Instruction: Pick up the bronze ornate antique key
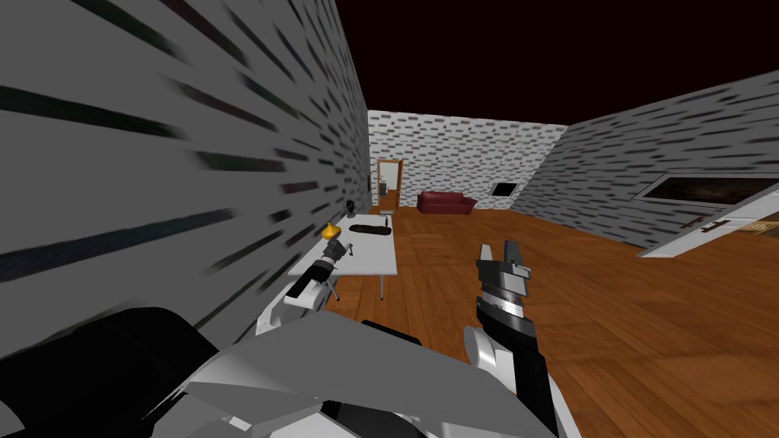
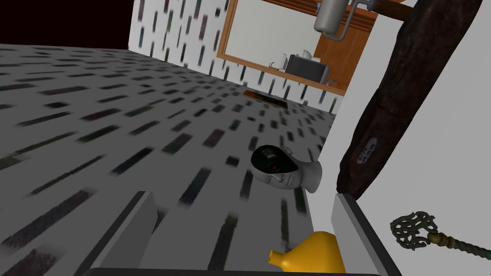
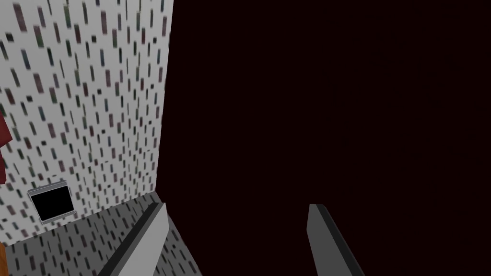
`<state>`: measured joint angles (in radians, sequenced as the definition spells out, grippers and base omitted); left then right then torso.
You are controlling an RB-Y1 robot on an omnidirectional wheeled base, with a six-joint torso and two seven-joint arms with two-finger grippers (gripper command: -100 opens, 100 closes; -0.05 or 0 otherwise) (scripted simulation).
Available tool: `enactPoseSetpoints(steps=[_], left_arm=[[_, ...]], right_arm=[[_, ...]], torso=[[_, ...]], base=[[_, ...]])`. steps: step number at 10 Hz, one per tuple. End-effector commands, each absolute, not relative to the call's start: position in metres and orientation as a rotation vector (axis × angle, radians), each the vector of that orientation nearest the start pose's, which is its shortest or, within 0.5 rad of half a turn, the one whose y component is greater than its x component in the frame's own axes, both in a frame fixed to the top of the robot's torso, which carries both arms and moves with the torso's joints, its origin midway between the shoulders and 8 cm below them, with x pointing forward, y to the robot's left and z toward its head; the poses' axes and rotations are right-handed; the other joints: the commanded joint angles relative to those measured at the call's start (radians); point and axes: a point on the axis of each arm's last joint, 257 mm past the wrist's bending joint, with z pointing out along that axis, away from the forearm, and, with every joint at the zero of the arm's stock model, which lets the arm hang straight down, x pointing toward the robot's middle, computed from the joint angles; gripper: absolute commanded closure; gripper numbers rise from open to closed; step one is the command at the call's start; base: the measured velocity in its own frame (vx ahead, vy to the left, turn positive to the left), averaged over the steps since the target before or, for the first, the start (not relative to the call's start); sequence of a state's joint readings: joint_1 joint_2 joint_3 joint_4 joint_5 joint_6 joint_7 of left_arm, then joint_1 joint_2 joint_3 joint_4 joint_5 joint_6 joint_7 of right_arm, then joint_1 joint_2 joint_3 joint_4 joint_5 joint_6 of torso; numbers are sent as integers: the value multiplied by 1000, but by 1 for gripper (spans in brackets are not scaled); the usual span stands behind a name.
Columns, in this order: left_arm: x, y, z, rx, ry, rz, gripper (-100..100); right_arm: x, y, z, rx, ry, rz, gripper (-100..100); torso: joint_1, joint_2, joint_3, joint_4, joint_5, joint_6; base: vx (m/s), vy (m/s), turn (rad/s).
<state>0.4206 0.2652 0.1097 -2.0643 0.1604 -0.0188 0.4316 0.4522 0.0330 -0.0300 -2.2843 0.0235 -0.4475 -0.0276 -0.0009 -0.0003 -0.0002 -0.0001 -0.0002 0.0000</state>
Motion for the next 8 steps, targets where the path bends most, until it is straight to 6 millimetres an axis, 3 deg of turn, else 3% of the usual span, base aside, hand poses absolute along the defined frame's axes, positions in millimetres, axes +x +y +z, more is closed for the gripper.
enactPoseSetpoints(steps=[1, 8], left_arm=[[426, 361, -156, -1384, 911, -1385, -100], [436, 412, -205, -1670, 865, -1324, -100]], right_arm=[[353, -286, 32, 680, 590, 1298, 0], [353, -286, 32, 680, 590, 1298, 0]], torso=[[0, 0, 0, 0, 0, 0], [0, 0, 0, 0, 0, 0]], base=[[3, -17, 16], [5, -16, 24]])
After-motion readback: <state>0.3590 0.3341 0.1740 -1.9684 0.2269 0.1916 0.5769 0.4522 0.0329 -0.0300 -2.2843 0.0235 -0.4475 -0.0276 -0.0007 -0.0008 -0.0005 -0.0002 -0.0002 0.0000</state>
